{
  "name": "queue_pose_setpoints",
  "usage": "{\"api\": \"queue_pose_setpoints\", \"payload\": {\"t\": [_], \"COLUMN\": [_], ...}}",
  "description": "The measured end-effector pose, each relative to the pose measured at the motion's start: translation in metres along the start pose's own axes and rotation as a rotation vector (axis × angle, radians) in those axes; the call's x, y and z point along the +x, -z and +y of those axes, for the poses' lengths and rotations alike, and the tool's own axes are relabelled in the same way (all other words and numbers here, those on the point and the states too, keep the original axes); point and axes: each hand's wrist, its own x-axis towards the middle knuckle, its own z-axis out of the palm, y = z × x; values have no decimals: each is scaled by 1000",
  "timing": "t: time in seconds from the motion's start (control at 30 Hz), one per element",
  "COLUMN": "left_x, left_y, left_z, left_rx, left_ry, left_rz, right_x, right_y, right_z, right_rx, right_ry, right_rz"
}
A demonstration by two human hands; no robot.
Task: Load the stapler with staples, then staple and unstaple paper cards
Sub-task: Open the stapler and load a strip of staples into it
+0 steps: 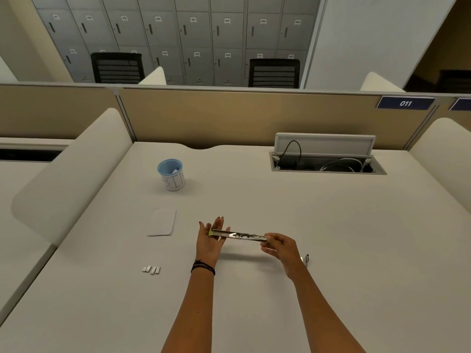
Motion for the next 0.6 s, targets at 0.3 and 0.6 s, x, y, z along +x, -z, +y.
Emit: {"api": "queue_pose_setpoints", "payload": {"t": [0.3,0.6], "left_x": [-14,-30], "left_y": [11,-4], "left_z": [-8,-26], "left_rx": [740,1178], "left_ry": [120,549], "left_rz": [41,-332], "right_x": [10,20], "right_y": [-1,-3], "right_z": [-6,-9], "right_rx": [-110,-192], "right_ry": [148,206], "right_rz": [132,305]}}
